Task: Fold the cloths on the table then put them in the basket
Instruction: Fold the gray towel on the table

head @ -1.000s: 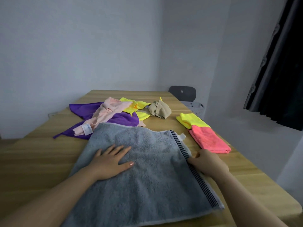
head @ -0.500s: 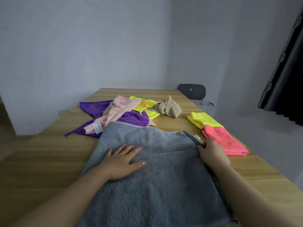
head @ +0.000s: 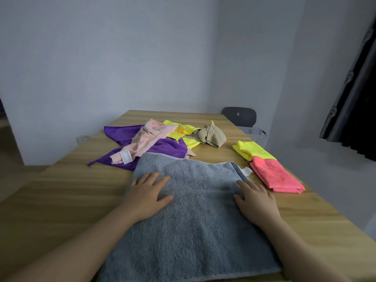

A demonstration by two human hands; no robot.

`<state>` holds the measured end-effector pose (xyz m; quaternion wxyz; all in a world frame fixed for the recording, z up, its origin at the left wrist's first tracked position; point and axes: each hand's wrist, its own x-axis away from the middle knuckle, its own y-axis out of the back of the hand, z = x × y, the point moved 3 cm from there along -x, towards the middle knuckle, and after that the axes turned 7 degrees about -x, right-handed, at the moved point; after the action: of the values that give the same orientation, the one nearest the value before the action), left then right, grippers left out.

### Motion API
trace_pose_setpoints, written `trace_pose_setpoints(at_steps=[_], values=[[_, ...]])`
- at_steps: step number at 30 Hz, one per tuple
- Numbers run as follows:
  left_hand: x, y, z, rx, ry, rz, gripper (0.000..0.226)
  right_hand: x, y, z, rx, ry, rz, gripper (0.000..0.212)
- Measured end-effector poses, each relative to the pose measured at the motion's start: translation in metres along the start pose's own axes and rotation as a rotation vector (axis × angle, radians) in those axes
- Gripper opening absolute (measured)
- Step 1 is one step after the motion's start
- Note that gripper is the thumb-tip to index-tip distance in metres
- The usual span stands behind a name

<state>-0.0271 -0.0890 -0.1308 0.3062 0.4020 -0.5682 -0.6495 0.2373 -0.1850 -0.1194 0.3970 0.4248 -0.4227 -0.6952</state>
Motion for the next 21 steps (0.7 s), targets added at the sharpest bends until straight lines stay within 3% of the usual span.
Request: trace_pose_setpoints(at_steps=[3,6,11,16,19,21], values=[[0.024,0.018,-0.004,0.17,-0.126,-0.281,0.029,0.019,0.012,0.011,-0.095,0.127,-0.112,0.031],[0.053,0.022,-0.008,0.297,-0.257,-0.194,0.012,0.043,0.014,0.025,-0.212,0.334,-0.062,0.014],[0.087,0.017,-0.004,0.253,-0.372,-0.068,0.034,0.074,0.009,0.026,-0.181,0.432,0.132,0.025],[0.12,0.009,0.004,-0.025,-0.379,0.146,0.082,0.105,0.009,0.01,0.006,0.455,0.282,0.066],[0.136,0.017,0.007,-0.083,-0.395,0.097,0.102,0.115,0.011,0.006,0.106,0.45,0.33,0.085],[0.149,0.025,0.004,-0.121,-0.456,-0.085,0.098,0.118,0.011,0.006,0.122,0.447,0.321,0.091]])
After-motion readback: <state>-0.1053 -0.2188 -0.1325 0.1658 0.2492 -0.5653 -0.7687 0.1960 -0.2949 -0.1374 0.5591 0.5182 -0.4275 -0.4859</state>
